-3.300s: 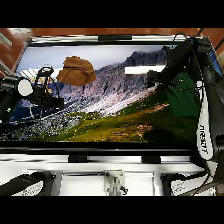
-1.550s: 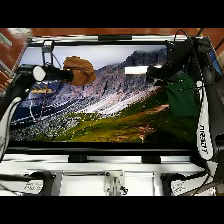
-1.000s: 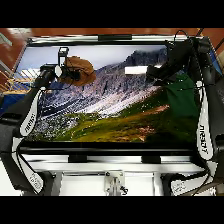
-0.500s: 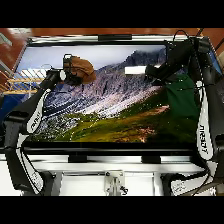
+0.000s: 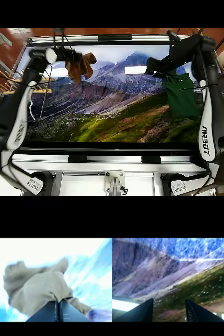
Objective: Fold the shirts.
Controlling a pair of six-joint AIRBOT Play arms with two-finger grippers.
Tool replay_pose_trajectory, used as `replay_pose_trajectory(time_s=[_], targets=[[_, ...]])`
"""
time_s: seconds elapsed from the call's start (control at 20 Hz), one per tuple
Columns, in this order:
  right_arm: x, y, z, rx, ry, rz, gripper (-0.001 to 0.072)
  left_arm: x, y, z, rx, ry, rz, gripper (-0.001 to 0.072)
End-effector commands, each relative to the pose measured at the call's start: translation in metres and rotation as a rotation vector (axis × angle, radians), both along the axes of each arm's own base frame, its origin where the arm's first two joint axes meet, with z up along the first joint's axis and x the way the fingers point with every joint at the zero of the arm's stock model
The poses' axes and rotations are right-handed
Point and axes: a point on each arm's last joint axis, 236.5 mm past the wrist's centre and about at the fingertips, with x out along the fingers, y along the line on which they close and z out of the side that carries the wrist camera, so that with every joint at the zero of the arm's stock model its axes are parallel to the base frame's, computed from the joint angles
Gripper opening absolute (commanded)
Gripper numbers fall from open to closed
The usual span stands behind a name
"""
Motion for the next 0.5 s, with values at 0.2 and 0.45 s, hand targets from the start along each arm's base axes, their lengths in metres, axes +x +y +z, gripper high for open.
replay_pose_trajectory(time_s=[0.2,0.45], targets=[[-0.048,-0.053,0.157,-0.058,-0.352,-0.067,0.0512,-0.188,-0.064,0.11,0.029,0.09,-0.244,0.0028],[-0.109,-0.073,0.204,-0.154,-0.424,-0.085,0.0512,-0.292,-0.192,-0.01,0.035,0.362,-0.498,0.0028]])
